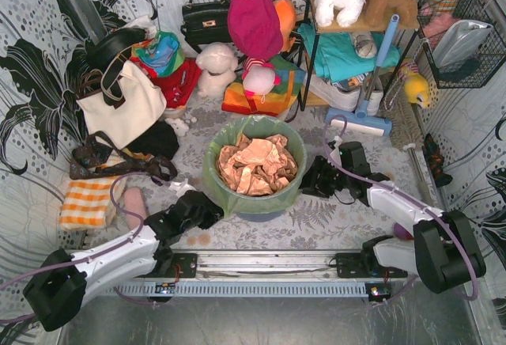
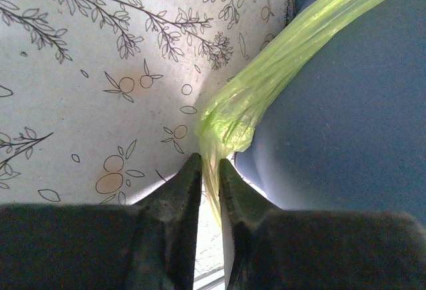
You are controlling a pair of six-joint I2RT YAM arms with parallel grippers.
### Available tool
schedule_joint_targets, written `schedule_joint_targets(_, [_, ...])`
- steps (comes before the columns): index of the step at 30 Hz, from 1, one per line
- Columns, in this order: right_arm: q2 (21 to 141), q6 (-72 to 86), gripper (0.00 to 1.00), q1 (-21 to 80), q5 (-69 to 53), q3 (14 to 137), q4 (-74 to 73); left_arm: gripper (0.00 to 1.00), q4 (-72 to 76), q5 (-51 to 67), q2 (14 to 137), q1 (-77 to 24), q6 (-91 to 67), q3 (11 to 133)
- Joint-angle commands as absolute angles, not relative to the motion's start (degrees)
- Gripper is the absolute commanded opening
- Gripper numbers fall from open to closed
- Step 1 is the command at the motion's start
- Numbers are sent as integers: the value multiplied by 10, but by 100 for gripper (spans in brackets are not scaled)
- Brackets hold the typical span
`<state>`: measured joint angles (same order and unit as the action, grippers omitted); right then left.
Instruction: Tie the trash bag
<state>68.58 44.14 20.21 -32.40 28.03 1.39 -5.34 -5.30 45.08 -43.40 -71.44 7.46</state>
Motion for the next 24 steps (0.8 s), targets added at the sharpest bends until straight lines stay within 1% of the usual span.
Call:
schedule_joint_targets(1, [697, 441, 48, 200, -347, 279, 41, 19, -45, -61, 442, -431, -702, 87])
schedule_joint_targets(4, [711, 439, 48, 200, -348, 277, 44, 16, -52, -65, 433, -432, -702, 87])
schedule_joint_targets(9, [722, 441, 45, 200, -346, 270, 52, 15, -69, -72, 423, -431, -700, 91])
schedule_joint_targets(16, [695, 461, 30, 200, -330, 256, 69, 12, -76, -74, 417, -431, -699, 96])
schedule_joint_targets(17, [689, 464, 30, 200, -326, 253, 71, 12, -79, -77, 417, -431, -696, 98])
schedule_joint_targets(19, [680, 475, 30, 200, -323, 247, 83, 10, -95, -85, 416, -431, -685, 106])
schedule_joint_targets(24, [672, 503, 40, 200, -326, 226, 132, 7, -142, -110, 409, -428, -660, 133])
